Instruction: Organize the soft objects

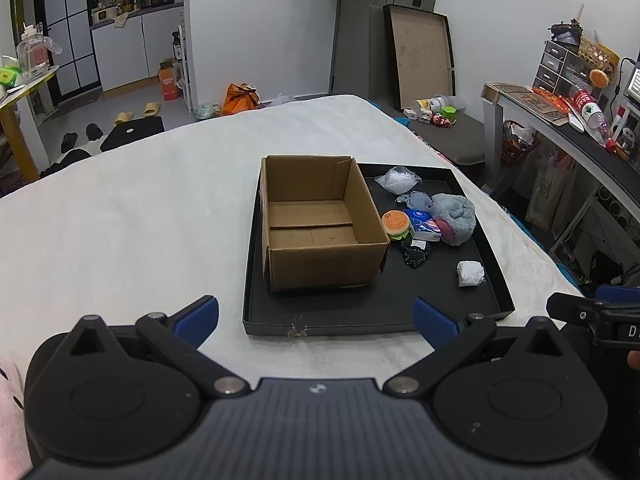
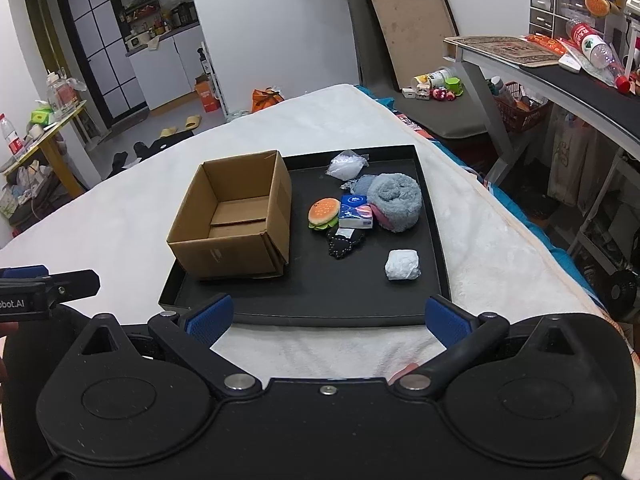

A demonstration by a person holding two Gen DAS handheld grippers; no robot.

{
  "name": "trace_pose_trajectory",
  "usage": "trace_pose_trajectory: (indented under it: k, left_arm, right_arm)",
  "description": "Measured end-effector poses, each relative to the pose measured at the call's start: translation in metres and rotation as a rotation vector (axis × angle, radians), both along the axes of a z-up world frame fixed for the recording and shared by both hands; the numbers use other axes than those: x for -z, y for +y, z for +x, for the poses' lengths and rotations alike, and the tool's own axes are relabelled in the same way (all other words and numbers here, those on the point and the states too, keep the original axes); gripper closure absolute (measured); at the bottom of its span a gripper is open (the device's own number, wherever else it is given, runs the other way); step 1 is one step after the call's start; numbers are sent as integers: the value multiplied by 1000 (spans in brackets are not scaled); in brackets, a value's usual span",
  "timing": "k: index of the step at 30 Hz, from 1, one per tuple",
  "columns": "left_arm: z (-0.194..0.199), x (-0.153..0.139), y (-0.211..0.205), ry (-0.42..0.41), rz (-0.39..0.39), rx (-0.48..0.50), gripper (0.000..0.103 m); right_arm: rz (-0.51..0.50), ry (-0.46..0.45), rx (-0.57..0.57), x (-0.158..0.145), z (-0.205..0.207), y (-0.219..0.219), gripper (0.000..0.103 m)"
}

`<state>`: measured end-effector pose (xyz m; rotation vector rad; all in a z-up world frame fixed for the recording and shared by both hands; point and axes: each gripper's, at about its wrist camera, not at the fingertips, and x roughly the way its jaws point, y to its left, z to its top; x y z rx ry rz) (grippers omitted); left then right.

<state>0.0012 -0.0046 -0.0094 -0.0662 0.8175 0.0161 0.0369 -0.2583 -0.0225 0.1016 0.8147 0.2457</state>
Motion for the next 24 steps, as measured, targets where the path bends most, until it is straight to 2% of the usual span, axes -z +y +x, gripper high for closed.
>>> trace_pose_trajectory:
  k: [24]
  left_arm:
    - [7, 0, 2, 19, -6, 0, 0]
  right_arm:
    - [-23, 3, -5, 1, 5, 1, 0]
